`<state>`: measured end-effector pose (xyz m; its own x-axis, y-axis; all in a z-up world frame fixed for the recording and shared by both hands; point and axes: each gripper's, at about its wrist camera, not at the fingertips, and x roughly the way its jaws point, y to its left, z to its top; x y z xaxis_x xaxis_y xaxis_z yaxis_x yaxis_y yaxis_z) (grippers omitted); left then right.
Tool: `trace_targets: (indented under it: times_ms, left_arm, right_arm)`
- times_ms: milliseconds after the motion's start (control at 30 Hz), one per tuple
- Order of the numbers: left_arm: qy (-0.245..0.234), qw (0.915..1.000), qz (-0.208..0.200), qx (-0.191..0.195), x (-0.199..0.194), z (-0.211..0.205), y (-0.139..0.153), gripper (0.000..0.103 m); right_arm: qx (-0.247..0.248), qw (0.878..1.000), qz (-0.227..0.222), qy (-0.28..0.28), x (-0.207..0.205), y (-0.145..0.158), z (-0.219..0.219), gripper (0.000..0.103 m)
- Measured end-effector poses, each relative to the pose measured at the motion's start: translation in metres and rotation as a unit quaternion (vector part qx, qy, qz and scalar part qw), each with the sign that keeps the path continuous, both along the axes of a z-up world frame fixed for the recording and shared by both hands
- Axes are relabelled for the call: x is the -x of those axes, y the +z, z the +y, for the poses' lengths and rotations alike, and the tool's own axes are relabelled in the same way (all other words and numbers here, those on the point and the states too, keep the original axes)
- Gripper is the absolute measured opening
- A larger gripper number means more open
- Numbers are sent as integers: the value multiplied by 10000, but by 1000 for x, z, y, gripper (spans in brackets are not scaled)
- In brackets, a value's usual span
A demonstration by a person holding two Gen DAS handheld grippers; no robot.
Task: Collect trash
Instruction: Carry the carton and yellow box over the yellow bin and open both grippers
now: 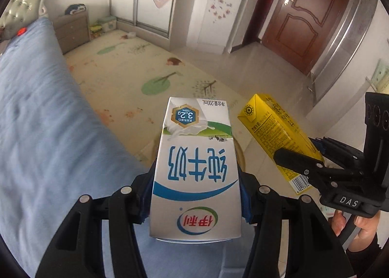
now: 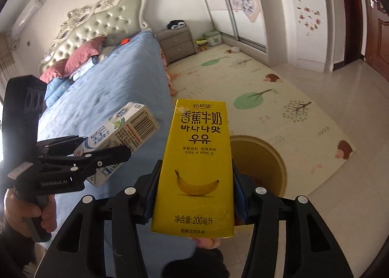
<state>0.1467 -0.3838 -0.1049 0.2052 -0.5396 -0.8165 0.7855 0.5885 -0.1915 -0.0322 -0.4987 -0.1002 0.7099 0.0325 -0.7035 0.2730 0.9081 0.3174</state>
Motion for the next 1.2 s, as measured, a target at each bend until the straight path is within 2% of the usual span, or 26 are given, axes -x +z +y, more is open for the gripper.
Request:
trace_targets:
  times_ms: [233,367,533,633,667,700,733,767,967,1200]
  left_arm:
    - [-110,9979,501,-396,-19,-56,-39,55]
    - [-128,9954,817,-487,-34,-73,-51,55]
    - [-65,9947,830,-606,-44,-95,-61,55]
    - [-3,9915,1107,-686,-54,-106,-72,56]
    - [-24,9899,1224,-717,-57,-109,-75,58]
    - [-18,9880,1344,-758,-59,-110,-79,72]
    - [65,9869,1374,-844,-62,-111,-82,92]
    - [155,9862,1353,-943,-64,-112,-84,96]
    - [177,9856,1443,-859,-65,-106,-87,96]
    - [93,9873,1287,-928,-60,-110,-85,96]
  right_arm:
    - [-193,9989,359,-226,10,-43,-34,50]
    - [-304,9976,547,-304,-1,-64,-46,49]
    - [-440,9962,666,-347,-16,-81,-57,49]
    - [-626,9945,773,-336,-28,-94,-63,49]
    - [-689,9938,817,-314,-33,-99,-67,50]
    - [-733,9929,896,-277,-37,-103,-68,57]
    - [-767,9917,1000,-266,-40,-108,-69,67]
    - [-769,9903,1113,-318,-43,-112,-71,83]
    - [-898,9877,1214,-400,-33,-124,-71,81]
    - [-820,9881,1228,-431,-23,-119,-73,80]
